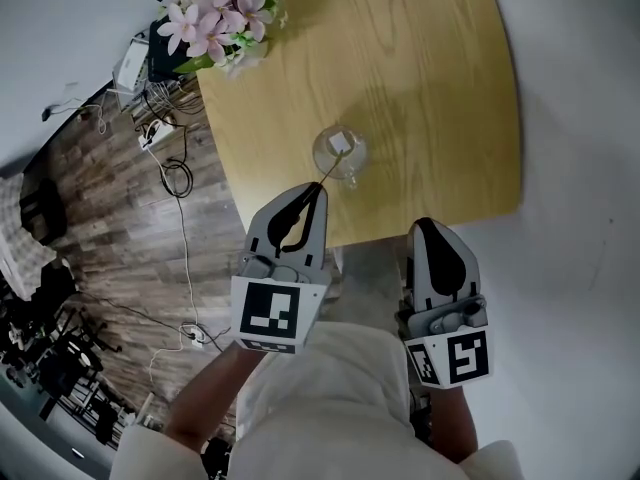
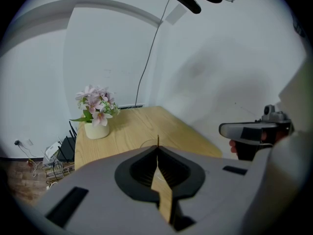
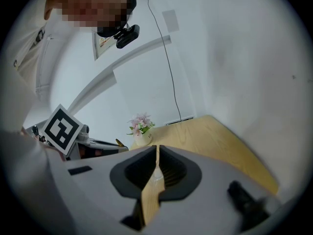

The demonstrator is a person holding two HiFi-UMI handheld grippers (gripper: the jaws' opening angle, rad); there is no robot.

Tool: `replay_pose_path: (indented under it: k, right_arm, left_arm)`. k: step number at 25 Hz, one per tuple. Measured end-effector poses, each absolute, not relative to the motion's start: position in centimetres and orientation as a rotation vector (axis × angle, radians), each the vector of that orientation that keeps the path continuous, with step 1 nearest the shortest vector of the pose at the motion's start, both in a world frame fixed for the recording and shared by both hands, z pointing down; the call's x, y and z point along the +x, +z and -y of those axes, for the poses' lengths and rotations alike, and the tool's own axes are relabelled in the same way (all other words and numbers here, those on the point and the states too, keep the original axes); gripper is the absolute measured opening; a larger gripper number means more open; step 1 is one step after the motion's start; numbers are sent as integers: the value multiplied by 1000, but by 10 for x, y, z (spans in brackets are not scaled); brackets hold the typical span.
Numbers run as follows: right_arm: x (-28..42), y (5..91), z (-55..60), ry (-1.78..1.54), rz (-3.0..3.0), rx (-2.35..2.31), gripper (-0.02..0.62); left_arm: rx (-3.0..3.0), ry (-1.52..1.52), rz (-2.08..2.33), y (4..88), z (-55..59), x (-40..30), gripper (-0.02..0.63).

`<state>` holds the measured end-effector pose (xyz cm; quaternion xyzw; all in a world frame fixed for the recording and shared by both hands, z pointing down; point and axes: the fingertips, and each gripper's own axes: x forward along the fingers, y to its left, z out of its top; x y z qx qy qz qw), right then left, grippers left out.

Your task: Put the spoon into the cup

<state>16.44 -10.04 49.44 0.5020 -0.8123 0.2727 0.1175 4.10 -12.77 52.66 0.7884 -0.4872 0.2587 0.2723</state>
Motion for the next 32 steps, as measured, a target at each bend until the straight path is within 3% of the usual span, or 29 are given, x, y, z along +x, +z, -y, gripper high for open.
replay_pose_path:
  k: [9,11,19,22,24,32]
  right_arm:
    - [168,495,101,795,2377,1482,35]
    - [168,490,102,788,2384,1486,35]
    - [166,473,105,747,2409,1497,35]
    - [165,465,105,726,2419,1504,35]
    - [165,458,106,708,2427,1508,35]
    - [160,418,108,608,2476,1510,35]
  left_arm:
    - [2101,696,1264,538,124,48,17]
    - [2110,703,1254,535,121,50,84]
    - [2130,683,1306,512,114,44,100]
    - [2141,646,1343,497,117,40,75]
    - [2142,628,1369,488,117,37,24]
    - [2159,534,1434,444,111,29,11]
